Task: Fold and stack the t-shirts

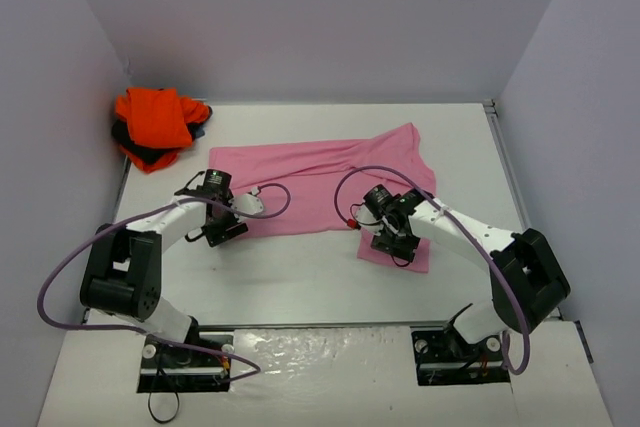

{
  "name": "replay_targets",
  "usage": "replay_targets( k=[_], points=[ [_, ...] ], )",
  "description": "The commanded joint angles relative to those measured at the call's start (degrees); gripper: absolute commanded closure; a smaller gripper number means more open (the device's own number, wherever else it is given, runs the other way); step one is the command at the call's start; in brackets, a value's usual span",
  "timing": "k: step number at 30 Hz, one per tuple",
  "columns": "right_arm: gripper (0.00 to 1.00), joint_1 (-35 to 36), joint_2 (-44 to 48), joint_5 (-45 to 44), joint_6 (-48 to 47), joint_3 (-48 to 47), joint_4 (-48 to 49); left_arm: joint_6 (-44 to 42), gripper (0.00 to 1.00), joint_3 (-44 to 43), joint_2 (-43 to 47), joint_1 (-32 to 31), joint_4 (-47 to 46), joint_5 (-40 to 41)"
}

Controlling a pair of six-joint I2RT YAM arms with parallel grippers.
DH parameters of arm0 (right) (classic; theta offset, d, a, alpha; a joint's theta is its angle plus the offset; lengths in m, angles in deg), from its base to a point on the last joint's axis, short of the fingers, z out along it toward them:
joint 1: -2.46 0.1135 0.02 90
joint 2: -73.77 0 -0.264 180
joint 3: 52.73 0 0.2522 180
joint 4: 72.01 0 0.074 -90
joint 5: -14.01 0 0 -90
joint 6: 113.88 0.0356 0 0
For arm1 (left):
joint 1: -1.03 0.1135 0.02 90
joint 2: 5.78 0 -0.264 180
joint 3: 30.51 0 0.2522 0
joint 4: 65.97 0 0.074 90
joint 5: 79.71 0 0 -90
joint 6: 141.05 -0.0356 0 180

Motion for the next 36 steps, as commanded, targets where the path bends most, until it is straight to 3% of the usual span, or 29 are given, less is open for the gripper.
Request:
replay_targets(
  k=[1,4,10,13,14,27,31,36],
  points=[
    [0.46,0.3,1.8,-1.6,2.1,1.6,1.3,-1.7,0.39,2.4,1.7,-0.8,-8.3,0.1],
    [0.46,0.4,2.0,-1.6,2.1,2.1,1.6,-2.6,0.39,3.3,3.0,-1.5,-8.3,0.0],
    [0.45,0.4,1.4,-1.7,2.5,2.6,1.8,-3.5,0.57,6.0,5.9,-4.7,-8.4,0.9],
    [0.45,0.4,1.3,-1.7,2.5,2.4,1.9,-3.8,0.94,7.9,6.7,-7.2,-8.0,2.2],
    [0.45,0.4,1.2,-1.8,2.5,2.3,1.9,-3.8,1.0,8.7,7.0,-7.7,-8.0,2.7],
    [0.43,0.4,3.3,-3.4,1.6,0.6,-1.5,-5.4,1.0,11.1,8.7,-7.7,-7.1,4.3],
    [0.36,0.7,4.6,4.7,1.2,-1.0,-4.9,-5.0,1.0,9.2,7.0,-7.6,-6.3,3.8],
    [0.37,1.3,0.9,9.2,0.3,-0.8,-7.2,-4.0,1.0,7.4,5.2,-7.6,-6.0,3.7]
  ],
)
